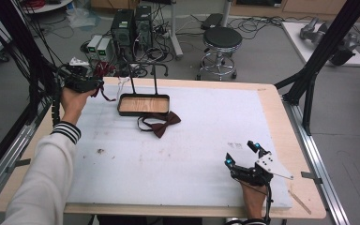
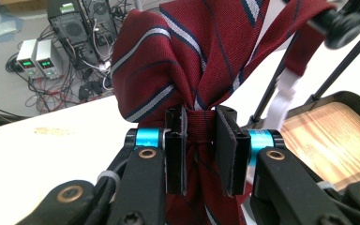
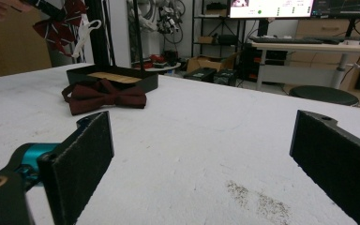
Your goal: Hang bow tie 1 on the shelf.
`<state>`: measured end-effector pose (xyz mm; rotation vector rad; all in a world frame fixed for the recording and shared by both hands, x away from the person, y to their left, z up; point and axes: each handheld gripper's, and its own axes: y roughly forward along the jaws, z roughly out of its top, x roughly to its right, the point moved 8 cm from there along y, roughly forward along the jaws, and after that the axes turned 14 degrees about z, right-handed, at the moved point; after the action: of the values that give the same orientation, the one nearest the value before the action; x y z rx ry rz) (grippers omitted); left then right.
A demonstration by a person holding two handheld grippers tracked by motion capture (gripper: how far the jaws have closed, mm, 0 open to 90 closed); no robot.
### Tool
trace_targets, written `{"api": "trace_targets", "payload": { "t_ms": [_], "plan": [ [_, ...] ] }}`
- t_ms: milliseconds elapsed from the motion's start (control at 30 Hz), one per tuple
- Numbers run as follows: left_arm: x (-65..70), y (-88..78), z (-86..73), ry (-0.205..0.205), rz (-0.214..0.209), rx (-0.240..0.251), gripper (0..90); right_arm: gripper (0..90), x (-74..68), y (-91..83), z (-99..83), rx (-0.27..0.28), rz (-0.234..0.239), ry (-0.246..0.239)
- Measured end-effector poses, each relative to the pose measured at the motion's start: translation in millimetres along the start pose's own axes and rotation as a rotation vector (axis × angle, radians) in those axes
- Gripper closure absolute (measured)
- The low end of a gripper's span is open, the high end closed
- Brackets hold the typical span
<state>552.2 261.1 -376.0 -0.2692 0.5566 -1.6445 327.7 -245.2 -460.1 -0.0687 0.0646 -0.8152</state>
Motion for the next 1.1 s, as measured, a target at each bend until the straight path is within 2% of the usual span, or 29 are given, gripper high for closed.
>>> {"api": "trace_targets", "payload": {
  "t_ms": [200,433,467,567,633,667,733,767,833,1100],
  "plan": [
    [-1.9,0.9,-7.2,-0.011,-0.004,-0.007,74.7,5.6,-0.1,0.0,0.0,-0.001,0.001,-0.001],
    [-1.7,-1.5,-8.6,-0.016,-0.028,-0.008,72.7,5.6,0.0,0.2,0.0,-0.003,0.002,-0.007],
    [-1.3,-2.0,-7.5,-0.015,-0.036,0.005,67.6,5.6,-0.2,0.3,0.1,-0.002,0.003,-0.006],
    [1.1,-3.7,-4.5,-0.027,-0.056,0.03,33.5,5.6,-0.2,0.2,0.1,-0.002,0.001,-0.01],
    [3.8,-8.5,-2.1,-0.012,-0.081,0.06,24.3,5.6,-0.2,0.2,0.1,-0.001,0.0,-0.009],
    [5.1,-11.4,-0.7,-0.011,-0.092,0.073,16.9,5.6,-0.2,0.2,0.1,-0.002,-0.001,-0.008],
    [7.3,-17.4,2.0,-0.017,-0.123,0.097,15.1,5.6,0.0,0.2,0.0,-0.003,-0.002,-0.007],
    [7.3,-17.4,2.0,-0.017,-0.123,0.097,15.0,5.6,0.5,0.5,0.1,-0.003,-0.002,-0.01],
    [8.3,-24.6,5.9,-0.008,-0.146,0.13,14.7,5.6,0.2,0.7,-0.1,-0.006,-0.001,-0.005],
    [12.0,-42.1,8.9,-0.002,-0.18,0.189,14.7,5.6,0.5,0.7,0.1,-0.005,-0.004,-0.011]
  ]
}}
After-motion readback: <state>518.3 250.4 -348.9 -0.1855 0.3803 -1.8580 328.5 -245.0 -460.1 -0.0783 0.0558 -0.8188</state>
